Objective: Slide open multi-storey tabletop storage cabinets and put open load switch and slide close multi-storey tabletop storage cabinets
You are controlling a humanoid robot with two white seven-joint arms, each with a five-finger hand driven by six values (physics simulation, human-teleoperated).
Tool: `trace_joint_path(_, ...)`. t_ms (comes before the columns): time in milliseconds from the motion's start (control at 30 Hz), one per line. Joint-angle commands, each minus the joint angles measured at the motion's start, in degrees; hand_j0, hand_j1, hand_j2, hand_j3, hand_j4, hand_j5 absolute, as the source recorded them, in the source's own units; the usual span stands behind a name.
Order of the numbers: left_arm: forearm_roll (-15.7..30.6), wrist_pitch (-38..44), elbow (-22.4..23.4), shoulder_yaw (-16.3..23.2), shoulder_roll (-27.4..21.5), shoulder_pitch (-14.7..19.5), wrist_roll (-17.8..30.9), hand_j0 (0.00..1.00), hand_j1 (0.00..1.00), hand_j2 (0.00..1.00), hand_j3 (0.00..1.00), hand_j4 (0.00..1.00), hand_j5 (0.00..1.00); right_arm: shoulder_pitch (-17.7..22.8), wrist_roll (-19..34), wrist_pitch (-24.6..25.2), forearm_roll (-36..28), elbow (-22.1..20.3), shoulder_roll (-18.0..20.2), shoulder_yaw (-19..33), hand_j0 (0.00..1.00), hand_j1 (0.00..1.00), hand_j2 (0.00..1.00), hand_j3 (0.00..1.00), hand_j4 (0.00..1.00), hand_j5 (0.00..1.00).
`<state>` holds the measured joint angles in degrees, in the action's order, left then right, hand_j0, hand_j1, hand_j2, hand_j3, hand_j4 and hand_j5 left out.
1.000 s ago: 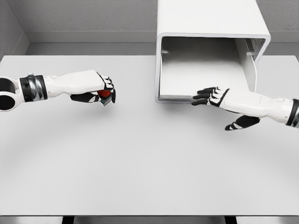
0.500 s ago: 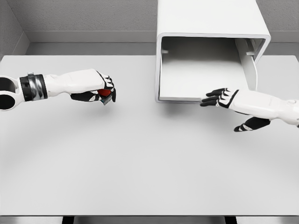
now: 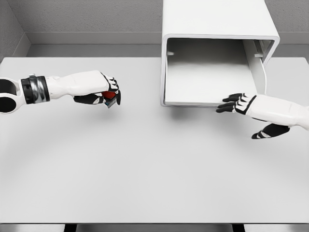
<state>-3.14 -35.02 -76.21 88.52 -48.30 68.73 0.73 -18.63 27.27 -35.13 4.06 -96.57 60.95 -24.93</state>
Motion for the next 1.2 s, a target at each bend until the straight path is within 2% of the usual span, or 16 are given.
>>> trace_joint_path(0, 0.4, 0.0, 0.0, -0.1, 0.1, 0.0, 0.0, 0.46, 0.46, 0.46, 0.46, 0.46, 0.46, 0.1, -0.3, 0.1, -0.4, 0.0, 1.0, 0.1, 1.00, 1.00, 1.00, 1.00, 1.00, 1.00)
trace_joint_path(267, 0.6, 0.0, 0.0, -0.1, 0.1, 0.0, -0.1, 0.46, 0.46, 0.46, 0.46, 0.46, 0.46, 0.8, -0.4, 0.1, -0.5, 0.0, 2.2, 0.5, 1.00, 1.00, 1.00, 1.00, 1.00, 1.00)
trace_joint_path(367, 0.7, 0.0, 0.0, -0.2, 0.0, 0.0, 0.0, 0.46, 0.46, 0.46, 0.46, 0.46, 0.46, 1.2, -5.0, 0.1, -0.5, 0.0, 5.4, 0.4, 1.00, 1.00, 1.00, 1.00, 1.00, 1.00)
trace_joint_path(533, 0.9, 0.0, 0.0, -0.2, 0.0, 0.0, -0.1, 0.46, 0.46, 0.46, 0.46, 0.46, 0.46, 3.3, -5.6, 0.1, -0.5, -0.2, 5.4, 0.4, 1.00, 1.00, 1.00, 1.00, 1.00, 1.00)
trace_joint_path(600, 0.8, 0.0, 0.0, -0.2, 0.0, 0.0, -0.1, 0.46, 0.46, 0.46, 0.46, 0.46, 0.46, 1.5, -6.2, 0.1, -1.2, -0.4, 5.5, 0.6, 1.00, 1.00, 1.00, 1.00, 1.00, 1.00)
trace_joint_path(700, 0.8, 0.0, 0.0, -0.2, 0.0, 0.0, -0.1, 0.46, 0.46, 0.46, 0.46, 0.46, 0.46, -2.9, -6.2, 0.1, -7.0, -0.8, 7.3, 2.4, 1.00, 1.00, 1.00, 1.00, 1.00, 1.00)
trace_joint_path(833, 0.8, 0.0, -0.1, -0.2, 0.0, 0.1, -0.1, 0.46, 0.46, 0.46, 0.46, 0.46, 0.46, -4.7, -4.3, 0.1, -6.7, -0.9, 3.6, 1.7, 1.00, 1.00, 1.00, 1.00, 1.00, 1.00)
trace_joint_path(900, 0.8, 0.0, -0.1, -0.2, 0.0, 0.2, -0.1, 0.46, 0.46, 0.46, 0.46, 0.46, 0.46, -4.6, 1.3, 0.1, -4.8, -0.9, -3.1, 1.5, 1.00, 1.00, 1.00, 1.00, 1.00, 1.00)
trace_joint_path(933, 0.7, 0.0, -0.3, -0.3, 0.1, 0.9, -0.1, 0.46, 0.46, 0.46, 0.46, 0.46, 0.46, -4.7, 1.9, 0.1, -4.8, -0.9, -4.3, -1.0, 1.00, 1.00, 1.00, 1.00, 1.00, 1.00)
trace_joint_path(1000, 0.7, 0.0, -1.3, -1.1, 0.2, 1.2, 0.0, 0.46, 0.46, 0.46, 0.46, 0.46, 0.46, -4.7, 1.7, 0.1, -4.7, -0.9, -4.3, -1.7, 1.00, 1.00, 1.00, 1.00, 1.00, 1.00)
trace_joint_path(1067, 0.7, 0.0, -2.4, -1.1, 0.2, 2.8, 0.1, 0.46, 0.46, 0.46, 0.46, 0.46, 0.46, -6.9, 1.5, 0.1, -3.5, -0.6, -5.6, -5.5, 1.00, 1.00, 1.00, 1.00, 1.00, 1.00)
trace_joint_path(1167, 0.7, 0.0, -4.7, -1.1, 1.1, 4.8, 0.1, 0.46, 0.46, 0.46, 0.46, 0.46, 0.46, -8.3, 1.2, 0.1, -0.7, 0.4, -7.6, -5.6, 1.00, 1.00, 1.00, 1.00, 1.00, 1.00)
